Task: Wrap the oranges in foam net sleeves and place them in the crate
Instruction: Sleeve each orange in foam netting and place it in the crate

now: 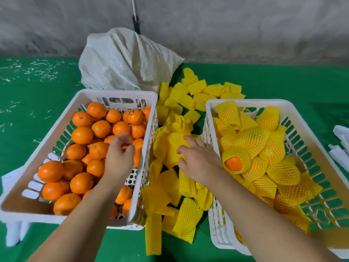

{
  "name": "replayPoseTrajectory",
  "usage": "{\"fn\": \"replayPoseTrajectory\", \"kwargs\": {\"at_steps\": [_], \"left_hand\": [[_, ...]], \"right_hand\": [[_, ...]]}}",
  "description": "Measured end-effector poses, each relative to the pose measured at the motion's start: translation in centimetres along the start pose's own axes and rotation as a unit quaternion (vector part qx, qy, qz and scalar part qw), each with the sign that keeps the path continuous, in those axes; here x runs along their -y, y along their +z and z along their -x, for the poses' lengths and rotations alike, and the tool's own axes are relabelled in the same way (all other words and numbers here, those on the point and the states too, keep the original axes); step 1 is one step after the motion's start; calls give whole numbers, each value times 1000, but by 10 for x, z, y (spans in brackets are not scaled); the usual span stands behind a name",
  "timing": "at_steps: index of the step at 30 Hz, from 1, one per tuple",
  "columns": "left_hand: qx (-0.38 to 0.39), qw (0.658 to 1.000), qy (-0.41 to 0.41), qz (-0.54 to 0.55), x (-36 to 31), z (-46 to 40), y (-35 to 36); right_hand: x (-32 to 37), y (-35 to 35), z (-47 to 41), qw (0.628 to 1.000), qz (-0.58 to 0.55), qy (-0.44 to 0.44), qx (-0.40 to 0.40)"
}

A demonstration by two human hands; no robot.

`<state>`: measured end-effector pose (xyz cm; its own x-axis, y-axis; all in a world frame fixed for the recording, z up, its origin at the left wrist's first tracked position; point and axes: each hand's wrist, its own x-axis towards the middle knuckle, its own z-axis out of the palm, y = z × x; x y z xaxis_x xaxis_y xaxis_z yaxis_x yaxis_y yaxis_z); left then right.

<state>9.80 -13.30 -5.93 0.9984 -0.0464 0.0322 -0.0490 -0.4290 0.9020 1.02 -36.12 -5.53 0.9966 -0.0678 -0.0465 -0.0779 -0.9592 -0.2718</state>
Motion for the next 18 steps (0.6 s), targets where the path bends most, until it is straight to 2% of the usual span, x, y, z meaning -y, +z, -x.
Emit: {"fn": "replayPoseTrajectory", "kwargs": {"at_steps": [2,4,6,8,10,11,15,17,18], "left_hand": [[22,989,39,-143,11,-12,2],[0,950,80,-302,30,-20,4],[30,897,54,-437,50,-29,1],[121,840,3,-529,72,-36,-6],[172,776,-1,-607,89,-40,-11],[170,757,9,-631,94,-42,-12],[81,766,2,-637,84,-53,-18],[81,753,-24,-652,75,-60,-28],[83,763,-34,-640,70,-63,-34]], "right_hand": [[4,12,-8,994,22,11,105],[1,21,-15,982,28,52,182],[-5,27,-20,968,55,94,226],[-9,33,-23,959,85,101,252],[-9,38,-24,962,94,93,238],[-9,39,-25,968,89,92,216],[-6,33,-29,989,60,94,95],[-5,31,-30,996,39,72,44],[-4,30,-30,998,15,60,23]]}}
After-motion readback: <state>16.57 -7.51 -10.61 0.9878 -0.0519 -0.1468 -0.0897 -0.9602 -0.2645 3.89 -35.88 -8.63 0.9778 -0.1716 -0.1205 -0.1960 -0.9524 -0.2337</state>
